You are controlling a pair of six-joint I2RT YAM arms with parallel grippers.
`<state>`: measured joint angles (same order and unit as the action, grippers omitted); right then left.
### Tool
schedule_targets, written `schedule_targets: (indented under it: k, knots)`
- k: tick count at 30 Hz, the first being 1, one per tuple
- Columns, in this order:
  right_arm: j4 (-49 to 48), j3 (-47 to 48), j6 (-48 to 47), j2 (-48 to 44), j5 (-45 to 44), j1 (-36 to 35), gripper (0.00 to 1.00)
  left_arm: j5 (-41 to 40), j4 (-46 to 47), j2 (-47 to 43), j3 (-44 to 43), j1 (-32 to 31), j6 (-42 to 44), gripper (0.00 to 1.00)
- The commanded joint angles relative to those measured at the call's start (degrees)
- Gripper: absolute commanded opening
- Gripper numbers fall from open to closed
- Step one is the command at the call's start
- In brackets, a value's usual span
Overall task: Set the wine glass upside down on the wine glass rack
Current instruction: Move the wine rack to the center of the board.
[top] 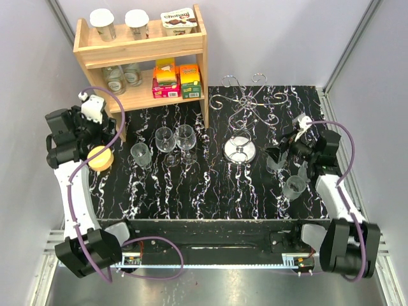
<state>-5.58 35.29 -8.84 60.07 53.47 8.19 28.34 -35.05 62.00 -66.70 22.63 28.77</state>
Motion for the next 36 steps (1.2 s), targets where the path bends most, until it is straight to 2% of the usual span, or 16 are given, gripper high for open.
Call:
schedule_targets:
  k: [1,4,6,8,12,15,28,36]
  knots:
    - [-34.6,-1.5,8.5,8.2,7.3,-0.4,0.9,1.5,-0.5,-0.3,-3.6,-0.5,-0.7,0.93]
    - [-43.9,2.0,16.6,15.8,9.7,-0.4,0.89,0.9,-0.6,-0.2,-3.8,-0.8,-0.8,0.93]
    - [-53.7,3.2,22.7,20.9,11.6,-0.4,0.89,0.8,-0.9,-0.1,-4.3,-1.1,-1.1,0.93]
    - [-66.6,4.7,30.8,27.1,13.6,-0.4,0.89,0.5,-1.0,0.1,-4.5,-1.3,-1.1,0.94]
    - [-83.2,11.5,50.2,39.0,16.7,-0.4,0.87,2.1,-1.4,0.0,-4.0,-1.5,0.1,0.94]
    - [-83.7,14.5,51.6,42.7,17.8,-1.1,0.85,1.3,-1.4,0.5,-4.3,-1.6,-0.3,0.94]
    - [-82.9,13.9,48.6,41.0,16.5,-5.3,0.84,-1.1,-1.3,2.4,-4.6,-1.6,0.8,0.94]
    - [-82.8,16.0,48.9,42.2,16.2,-7.7,0.69,-2.0,-0.8,3.6,-3.5,-1.6,1.8,0.94]
